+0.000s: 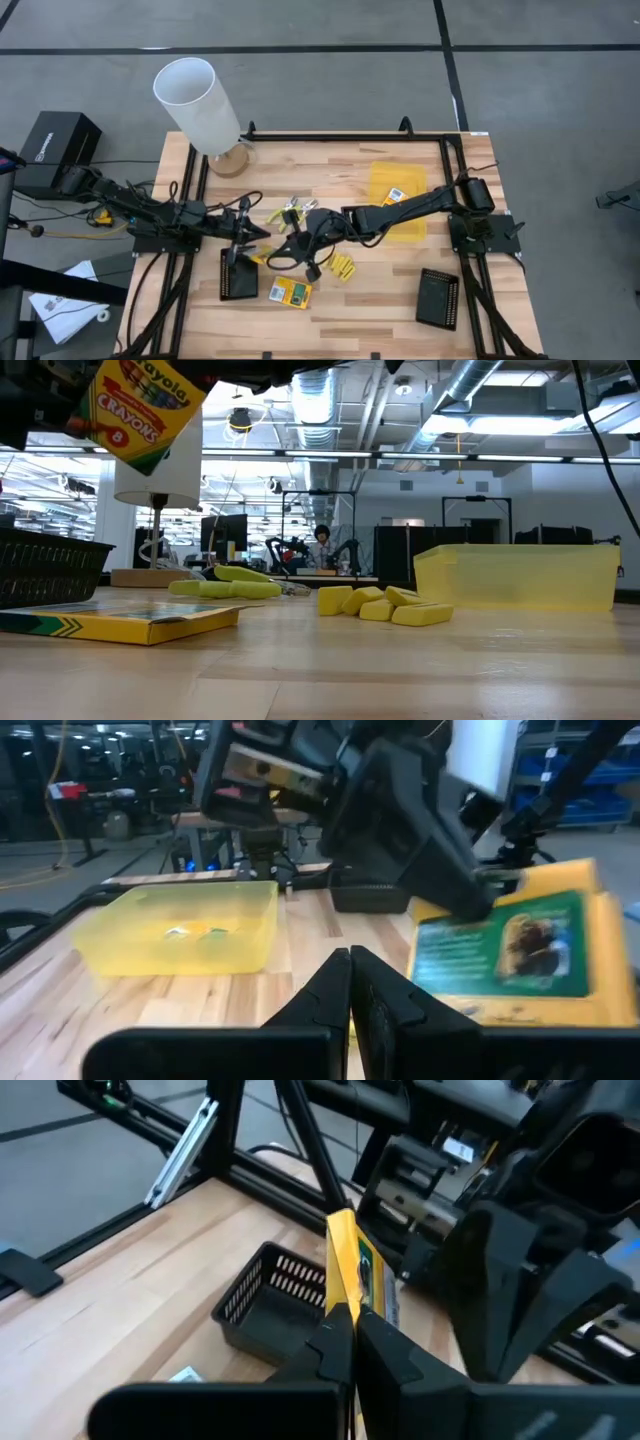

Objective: Pick & Place School Supplies
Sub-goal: Put the top crayon box into the yellow bin

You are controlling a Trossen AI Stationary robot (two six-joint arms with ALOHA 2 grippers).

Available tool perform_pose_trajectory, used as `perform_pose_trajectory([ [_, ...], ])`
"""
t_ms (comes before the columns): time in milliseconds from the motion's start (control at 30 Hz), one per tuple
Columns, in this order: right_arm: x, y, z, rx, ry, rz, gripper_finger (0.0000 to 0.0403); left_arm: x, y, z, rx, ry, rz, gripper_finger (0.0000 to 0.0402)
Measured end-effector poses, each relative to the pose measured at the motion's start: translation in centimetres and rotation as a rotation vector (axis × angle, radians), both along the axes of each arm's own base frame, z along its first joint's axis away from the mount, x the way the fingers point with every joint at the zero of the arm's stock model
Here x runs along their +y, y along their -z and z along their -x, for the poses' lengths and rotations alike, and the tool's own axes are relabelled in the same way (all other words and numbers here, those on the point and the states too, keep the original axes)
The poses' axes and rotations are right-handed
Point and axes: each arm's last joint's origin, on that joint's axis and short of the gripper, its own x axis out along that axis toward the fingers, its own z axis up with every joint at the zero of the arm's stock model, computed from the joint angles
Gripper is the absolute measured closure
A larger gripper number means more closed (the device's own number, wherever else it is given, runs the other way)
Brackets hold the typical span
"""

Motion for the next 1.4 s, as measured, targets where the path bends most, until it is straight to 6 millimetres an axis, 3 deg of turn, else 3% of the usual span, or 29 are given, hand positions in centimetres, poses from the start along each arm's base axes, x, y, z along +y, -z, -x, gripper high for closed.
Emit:
perform_pose_trajectory([
  [233,0.0,0.4,0.2,0.047,0.005,-0.006,0.0403,-0.1,-0.1,0.0,-0.005,0.019,0.005,0.0397],
  [333,0.3,0.6,0.3,0.065,-0.002,-0.002,0.0403,-0.1,0.0,0.0,-0.004,0.019,0.006,0.0378],
  [700,0.5,0.7,0.4,0.079,0.005,0.005,0.0403,0.0,0.0,0.0,-0.002,0.001,0.012,0.0193],
  [867,-0.7,1.2,0.4,0.141,0.099,0.022,0.0403,0.0,0.0,0.0,-0.002,0.012,0.012,0.0143],
  [1100,-2.9,1.6,0.4,0.192,0.222,0.007,0.0403,0.0,-0.5,0.3,-0.033,0.022,0.02,0.0143],
  [1400,-3.9,-1.7,1.0,0.078,0.225,-0.009,0.0403,0.0,0.0,0.4,0.025,0.019,0.006,0.0159],
])
